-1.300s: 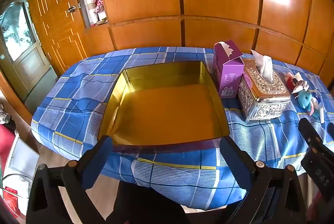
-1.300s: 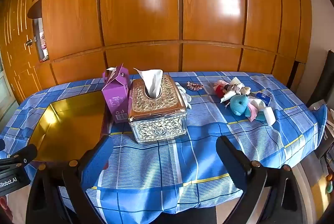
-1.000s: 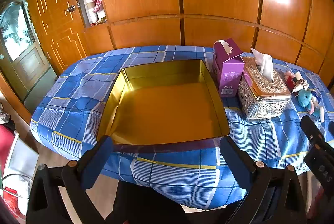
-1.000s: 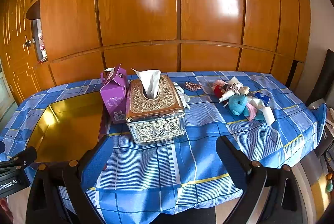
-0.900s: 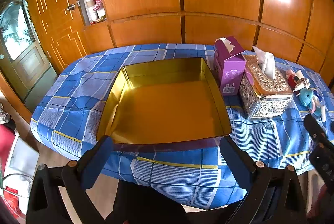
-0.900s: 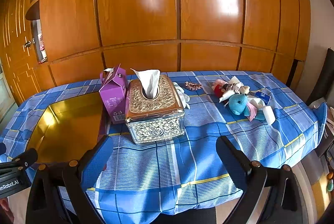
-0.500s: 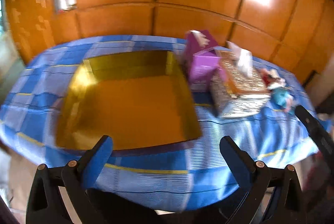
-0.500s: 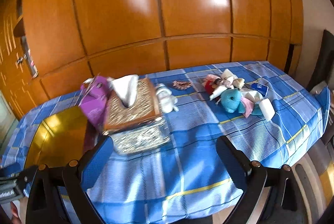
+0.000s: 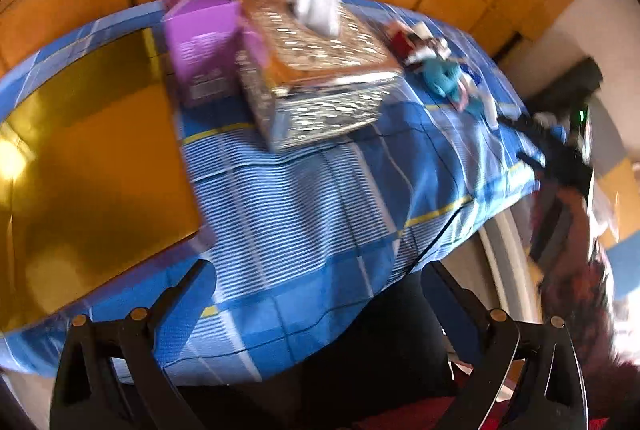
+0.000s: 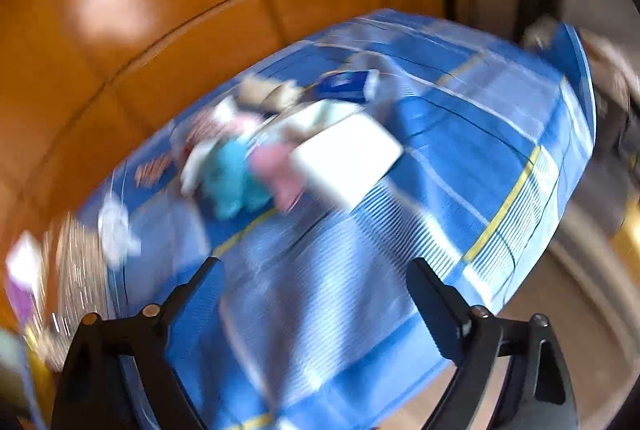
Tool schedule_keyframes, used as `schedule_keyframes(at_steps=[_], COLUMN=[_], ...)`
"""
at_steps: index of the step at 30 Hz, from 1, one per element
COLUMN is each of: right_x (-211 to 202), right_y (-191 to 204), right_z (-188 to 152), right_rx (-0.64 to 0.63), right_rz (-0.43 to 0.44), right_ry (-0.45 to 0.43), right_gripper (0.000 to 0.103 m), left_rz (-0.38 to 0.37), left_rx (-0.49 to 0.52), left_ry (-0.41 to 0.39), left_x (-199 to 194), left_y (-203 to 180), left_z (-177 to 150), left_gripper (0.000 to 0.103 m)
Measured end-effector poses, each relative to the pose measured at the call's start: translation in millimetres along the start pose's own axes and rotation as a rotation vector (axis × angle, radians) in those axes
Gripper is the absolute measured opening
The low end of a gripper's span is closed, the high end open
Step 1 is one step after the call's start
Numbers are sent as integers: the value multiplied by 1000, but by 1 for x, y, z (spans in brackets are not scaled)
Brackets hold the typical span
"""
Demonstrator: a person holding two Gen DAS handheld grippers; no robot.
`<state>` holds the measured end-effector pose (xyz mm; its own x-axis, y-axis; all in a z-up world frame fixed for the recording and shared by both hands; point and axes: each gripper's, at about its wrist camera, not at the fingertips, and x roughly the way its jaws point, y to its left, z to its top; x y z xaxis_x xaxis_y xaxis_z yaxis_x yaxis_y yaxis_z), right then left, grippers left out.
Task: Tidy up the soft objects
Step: 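Move both tools from the gold tray toward the pile of soft items, then grasp the white wipes pack with the right tool while the left tool approaches the teal bear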
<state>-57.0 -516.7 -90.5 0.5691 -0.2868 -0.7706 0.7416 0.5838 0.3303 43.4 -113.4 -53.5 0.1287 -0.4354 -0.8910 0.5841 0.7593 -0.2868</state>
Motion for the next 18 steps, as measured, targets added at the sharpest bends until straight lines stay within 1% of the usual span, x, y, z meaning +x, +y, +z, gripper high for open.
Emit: schedule_keyframes(at_steps=[2, 4, 6, 8, 9, 11, 12, 13, 16, 17, 18], right_x=[6, 15, 24, 35, 43, 64, 69, 79, 96, 99, 96], right_y=[-12, -23, -27, -31, -34, -40, -42, -45, -50, -50, -49], right_z=[17, 39, 52, 61, 65, 75, 75, 76, 74, 73, 70], right_rx=[62, 138, 187, 236, 267, 339, 358, 389, 435, 437, 426], right_rz=[12, 64, 106, 111, 109, 113, 107, 107, 136, 140, 138], right_ry=[2, 3, 9, 30, 44, 90, 107, 131, 171, 177, 159], right_gripper=[92, 91, 91, 91, 91, 91, 89, 82, 70, 70, 68], left_rz=[-29, -45, -53, -46, -38, -16, -19, -23, -41, -49, -52], left_rx=[17, 34, 47, 39, 44, 82, 106, 122, 150, 159, 165], left_ry=[22, -13, -58, -94, -97, -78, -71, -68, -72, -72, -76], left_x=[7, 3, -1, -2, 1, 9, 14, 15, 22, 23, 25], left_y=[-9, -20, -26, -29, -32, -42, -47, -51, -64, -67, -72], left_z=[10, 19, 28, 36, 40, 46, 48, 49, 51, 53, 56], left_gripper=[103, 103, 103, 103, 103, 103, 103, 103, 103, 103, 103])
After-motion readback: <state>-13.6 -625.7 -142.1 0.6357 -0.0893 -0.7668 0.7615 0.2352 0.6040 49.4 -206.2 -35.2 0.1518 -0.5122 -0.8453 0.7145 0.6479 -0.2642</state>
